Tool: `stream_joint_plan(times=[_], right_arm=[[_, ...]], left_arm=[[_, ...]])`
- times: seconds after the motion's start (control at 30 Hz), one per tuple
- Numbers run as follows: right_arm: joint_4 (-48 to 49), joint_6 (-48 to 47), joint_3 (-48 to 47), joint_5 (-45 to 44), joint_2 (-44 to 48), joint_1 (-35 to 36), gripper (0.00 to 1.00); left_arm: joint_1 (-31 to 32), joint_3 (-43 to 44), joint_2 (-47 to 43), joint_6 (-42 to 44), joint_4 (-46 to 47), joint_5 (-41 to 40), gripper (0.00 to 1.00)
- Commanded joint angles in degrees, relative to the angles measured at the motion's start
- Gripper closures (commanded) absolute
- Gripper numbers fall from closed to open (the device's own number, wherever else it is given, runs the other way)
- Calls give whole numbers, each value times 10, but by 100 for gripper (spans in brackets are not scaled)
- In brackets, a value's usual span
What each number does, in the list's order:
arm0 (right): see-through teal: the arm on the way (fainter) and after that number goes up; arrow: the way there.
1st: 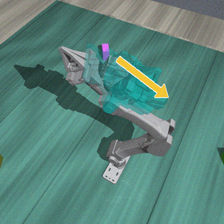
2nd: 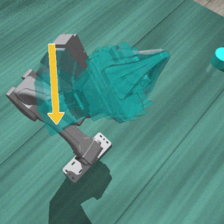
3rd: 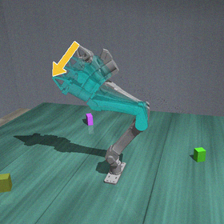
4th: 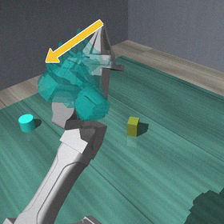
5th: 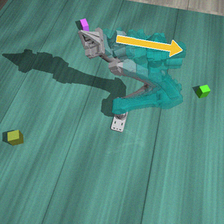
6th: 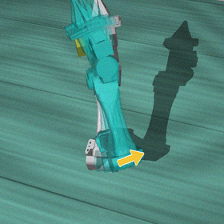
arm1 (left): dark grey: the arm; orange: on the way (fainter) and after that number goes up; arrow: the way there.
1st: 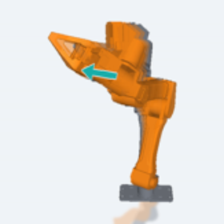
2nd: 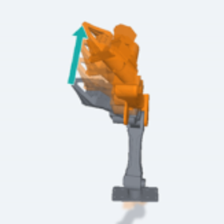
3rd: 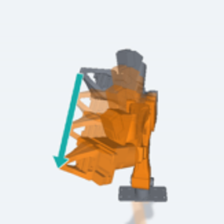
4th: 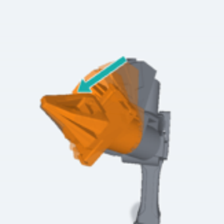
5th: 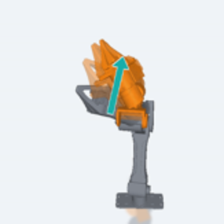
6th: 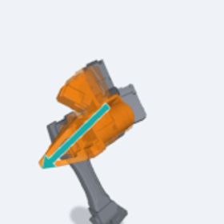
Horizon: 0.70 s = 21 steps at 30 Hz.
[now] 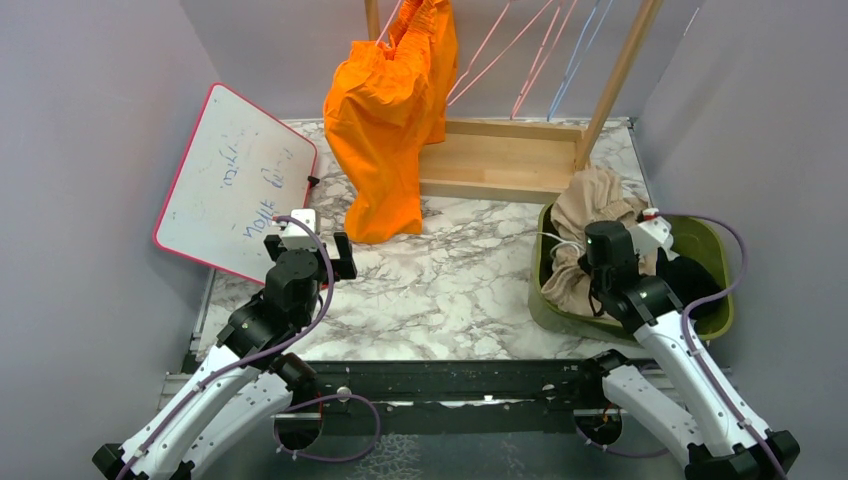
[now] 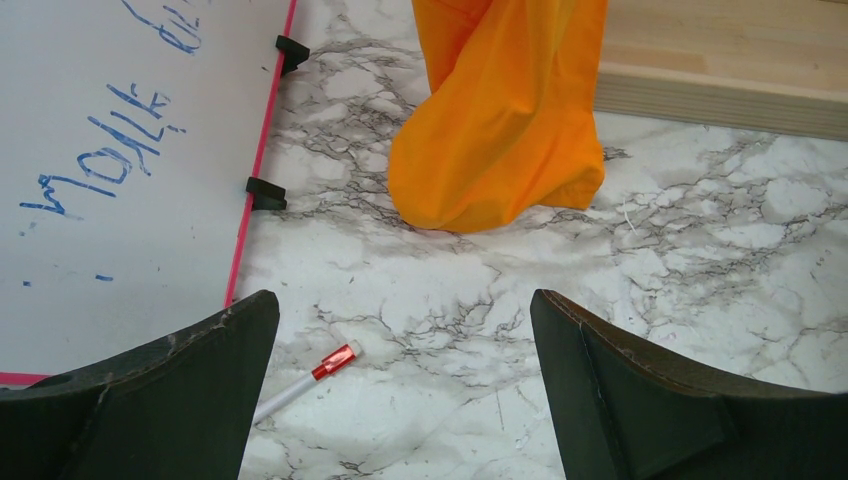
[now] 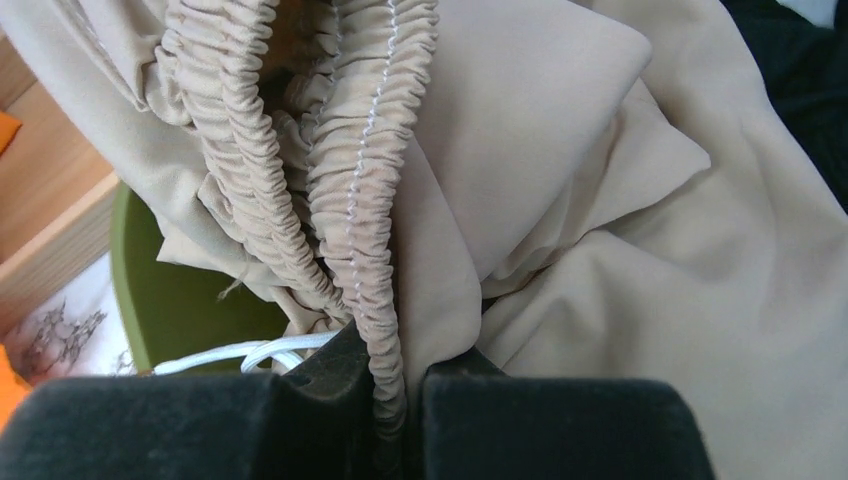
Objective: Remove the shorts from the hanger
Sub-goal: Place the shorts in the basket.
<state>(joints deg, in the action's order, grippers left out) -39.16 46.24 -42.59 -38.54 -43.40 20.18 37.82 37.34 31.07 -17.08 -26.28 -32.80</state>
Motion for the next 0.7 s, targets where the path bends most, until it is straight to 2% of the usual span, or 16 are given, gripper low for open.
stream_joint_plan(times=[0.0, 0.1, 0.23, 0.33, 0.4, 0.47, 0.5, 0.53, 0.6, 0.67], right_arm=[[-56, 89, 35, -40, 18, -7, 99], [-80, 149, 75, 4, 14, -8, 99], [-27, 155, 114, 70, -3, -8, 99], [-17, 146, 101, 66, -34, -8, 94], [-49, 141, 64, 35, -47, -8, 92], [-76, 121, 24, 5, -44, -8, 65], [-81, 106, 10, -7, -37, -8, 54], [-83, 89, -4, -17, -26, -8, 49], [-85, 62, -27, -28, 0, -8, 27], [-88, 40, -50, -32, 28, -8, 23]], left_arm=[[-4, -4, -3, 2, 1, 8, 1], [-4, -5, -5, 2, 1, 10, 1], [-4, -5, -7, 3, 1, 10, 1], [-4, -4, -7, 3, 1, 13, 1], [-4, -5, -9, 3, 1, 13, 1], [-4, -5, -11, 3, 1, 12, 1], [-4, -5, -12, 3, 2, 13, 1], [-4, -5, -12, 3, 1, 12, 1], [-3, -5, -12, 3, 1, 12, 1], [-4, -5, -11, 3, 1, 13, 1]])
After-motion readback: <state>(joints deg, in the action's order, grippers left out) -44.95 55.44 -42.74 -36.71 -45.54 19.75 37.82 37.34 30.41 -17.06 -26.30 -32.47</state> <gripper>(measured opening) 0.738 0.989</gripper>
